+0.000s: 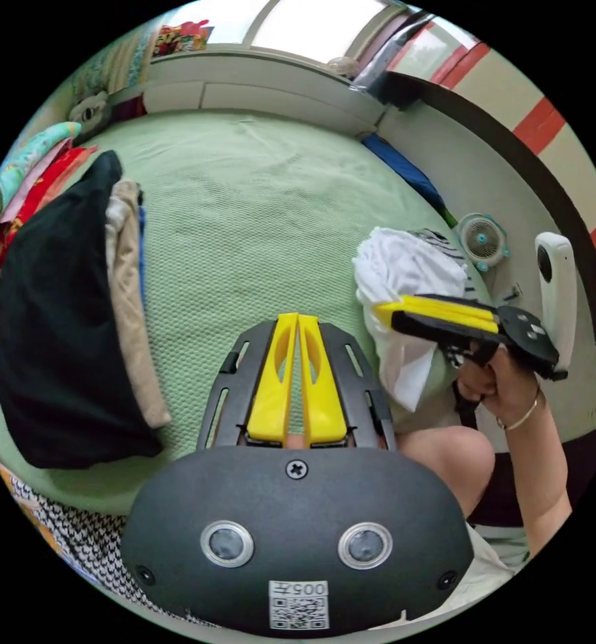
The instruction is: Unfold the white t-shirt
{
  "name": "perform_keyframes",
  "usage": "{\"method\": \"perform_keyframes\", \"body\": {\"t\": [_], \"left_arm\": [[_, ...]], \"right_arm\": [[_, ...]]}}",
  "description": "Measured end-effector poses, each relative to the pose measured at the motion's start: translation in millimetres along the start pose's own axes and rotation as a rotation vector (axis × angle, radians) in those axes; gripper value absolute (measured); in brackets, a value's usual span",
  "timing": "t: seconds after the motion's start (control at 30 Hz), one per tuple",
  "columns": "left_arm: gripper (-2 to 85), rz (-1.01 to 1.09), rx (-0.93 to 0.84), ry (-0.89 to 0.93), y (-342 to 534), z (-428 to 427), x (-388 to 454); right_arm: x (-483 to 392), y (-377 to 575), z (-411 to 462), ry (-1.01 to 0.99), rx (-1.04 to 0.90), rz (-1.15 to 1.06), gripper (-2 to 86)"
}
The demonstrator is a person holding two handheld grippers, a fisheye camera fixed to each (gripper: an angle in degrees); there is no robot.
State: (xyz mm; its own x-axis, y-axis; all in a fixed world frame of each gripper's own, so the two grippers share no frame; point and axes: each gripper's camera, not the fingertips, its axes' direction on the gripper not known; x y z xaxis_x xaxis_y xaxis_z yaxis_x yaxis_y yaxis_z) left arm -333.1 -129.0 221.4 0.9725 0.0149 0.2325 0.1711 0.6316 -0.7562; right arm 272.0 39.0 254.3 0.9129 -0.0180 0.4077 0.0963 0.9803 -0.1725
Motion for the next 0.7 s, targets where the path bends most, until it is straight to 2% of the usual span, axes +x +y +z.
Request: {"method": "perform_keyframes", "body": {"t": [0.1,0.17,0.3,0.4,0.47,0.57,0.7], "left_arm": [[-0.5,-0.096,0.022,-0.14,7,-14,-29],[-0.6,-0.154,0.024,-0.17,11,-21,-46],[-0.6,-0.156,0.018,-0.154,14,-24,-56],[-0.6,-0.088,-0.014,-0.101,7,-14,-43],[-0.6,-0.057,-0.03,-0.037,1,-6,-35],[-0.5,-0.027,-0.037,-0.024,-7,0,-18],[-0.4,0.011,-0.017,-0.014,-14,-2,2]], "right_arm": [[-35,-12,36,-0.148,-0.059,-0.095,1.5],[-52,-13,53,-0.235,-0.133,-0.161,6.5],[-26,-4,21,-0.283,0.005,-0.175,12.0],[37,7,-23,-0.162,0.146,-0.051,15.5],[101,23,-43,-0.008,0.195,0.132,16.2],[165,39,-40,0.082,0.152,0.315,15.9],[191,36,3,0.146,-0.012,0.342,14.5]]}}
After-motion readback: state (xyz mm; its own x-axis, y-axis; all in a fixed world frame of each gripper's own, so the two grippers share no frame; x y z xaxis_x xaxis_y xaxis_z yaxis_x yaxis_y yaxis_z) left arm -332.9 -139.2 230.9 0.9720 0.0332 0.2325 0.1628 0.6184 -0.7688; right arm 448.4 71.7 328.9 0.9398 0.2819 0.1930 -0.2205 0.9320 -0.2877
